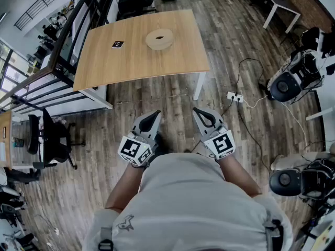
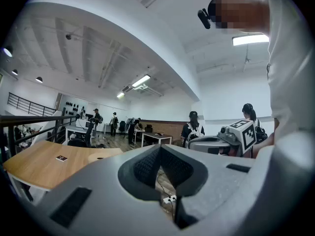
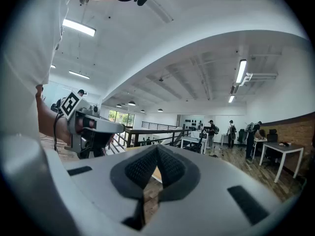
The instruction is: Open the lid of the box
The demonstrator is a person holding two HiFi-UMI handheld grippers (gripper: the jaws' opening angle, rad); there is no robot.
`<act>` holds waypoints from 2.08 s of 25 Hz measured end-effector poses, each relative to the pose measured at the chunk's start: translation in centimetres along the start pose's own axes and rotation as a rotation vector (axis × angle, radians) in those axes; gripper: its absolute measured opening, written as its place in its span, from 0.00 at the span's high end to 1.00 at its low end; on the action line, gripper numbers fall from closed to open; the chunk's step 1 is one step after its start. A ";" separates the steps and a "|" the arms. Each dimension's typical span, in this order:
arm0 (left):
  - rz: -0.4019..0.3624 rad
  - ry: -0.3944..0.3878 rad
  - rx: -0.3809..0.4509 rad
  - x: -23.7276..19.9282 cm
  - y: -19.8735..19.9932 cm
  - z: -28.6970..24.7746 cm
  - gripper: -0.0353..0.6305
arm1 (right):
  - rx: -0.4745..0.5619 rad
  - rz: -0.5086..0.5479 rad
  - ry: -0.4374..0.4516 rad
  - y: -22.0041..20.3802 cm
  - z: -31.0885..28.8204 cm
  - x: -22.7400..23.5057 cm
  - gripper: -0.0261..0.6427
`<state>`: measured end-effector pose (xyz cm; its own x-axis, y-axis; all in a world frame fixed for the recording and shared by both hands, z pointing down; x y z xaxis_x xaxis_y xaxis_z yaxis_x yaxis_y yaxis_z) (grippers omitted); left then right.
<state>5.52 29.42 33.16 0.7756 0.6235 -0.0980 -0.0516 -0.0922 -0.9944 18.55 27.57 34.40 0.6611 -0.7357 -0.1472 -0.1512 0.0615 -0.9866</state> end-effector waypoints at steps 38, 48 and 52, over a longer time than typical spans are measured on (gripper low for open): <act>0.033 -0.051 -0.022 -20.8 0.2 -2.2 0.94 | -0.069 -0.040 -0.010 -0.2 -21.6 0.8 0.92; 0.033 -0.171 -0.050 -26.0 0.6 -3.7 0.58 | -0.104 -0.076 -0.082 0.1 -26.6 0.9 0.72; 0.040 -0.188 -0.046 -26.9 0.3 -4.1 0.55 | -0.118 -0.090 -0.094 -0.4 -27.4 1.1 0.71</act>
<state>-12.77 9.41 35.67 0.6421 0.7524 -0.1470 -0.0473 -0.1525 -0.9872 -0.78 8.22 36.61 0.7410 -0.6678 -0.0703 -0.1702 -0.0855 -0.9817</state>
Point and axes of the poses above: the fingertips, and each gripper's own axes: z backward along the fingers, x to its right, y out of its top, the point moved 1 cm from there along z, backward along the fingers, and after that the axes turned 1 degree about -y, right-handed, at the moved point
